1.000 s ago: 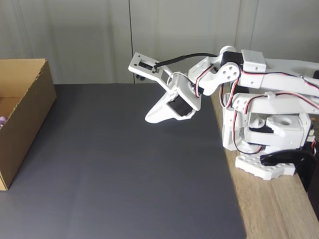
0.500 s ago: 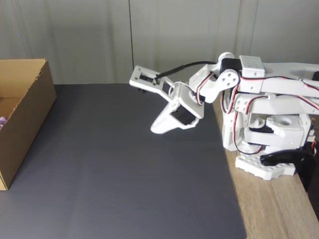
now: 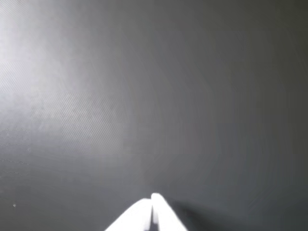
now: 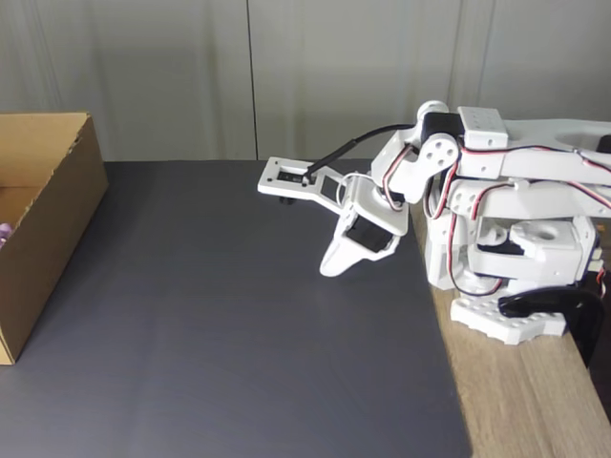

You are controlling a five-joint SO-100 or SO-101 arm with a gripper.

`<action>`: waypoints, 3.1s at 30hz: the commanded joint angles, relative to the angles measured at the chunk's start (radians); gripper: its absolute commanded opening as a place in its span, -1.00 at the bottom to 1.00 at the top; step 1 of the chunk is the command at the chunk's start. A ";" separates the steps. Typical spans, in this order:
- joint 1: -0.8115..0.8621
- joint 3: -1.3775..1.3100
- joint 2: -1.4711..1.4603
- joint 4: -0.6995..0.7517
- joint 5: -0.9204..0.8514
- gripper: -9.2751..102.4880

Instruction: Grasp a ball and put it in the box.

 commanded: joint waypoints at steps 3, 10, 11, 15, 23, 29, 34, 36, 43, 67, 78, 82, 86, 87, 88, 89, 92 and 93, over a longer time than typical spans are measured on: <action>-0.008 -0.006 0.005 0.029 -0.051 -0.84; -0.015 -0.006 0.005 0.192 0.049 -0.84; -0.017 -0.006 0.005 0.213 0.067 -0.84; -0.046 -0.006 0.005 0.229 0.051 -0.84; -0.078 -0.006 0.005 0.229 0.040 -0.82; -0.078 -0.006 0.005 0.230 0.025 -0.82; -0.069 -0.006 0.005 0.232 0.011 -0.84; -0.064 -0.006 0.005 0.232 0.011 -0.84; -0.064 -0.006 0.005 0.232 0.009 -0.83; -0.064 -0.006 0.005 0.232 0.008 -0.82; -0.064 -0.006 0.005 0.232 0.008 -0.82; -0.064 -0.006 0.005 0.232 0.008 -0.82; -0.064 -0.006 0.005 0.232 0.008 -0.82; -0.064 -0.006 0.005 0.232 0.008 -0.82; -0.064 -0.006 0.005 0.232 0.008 -0.82; -0.064 -0.006 0.005 0.232 0.008 -0.82; -0.064 -0.006 0.005 0.232 0.008 -0.82; -0.064 -0.006 0.005 0.232 0.008 -0.82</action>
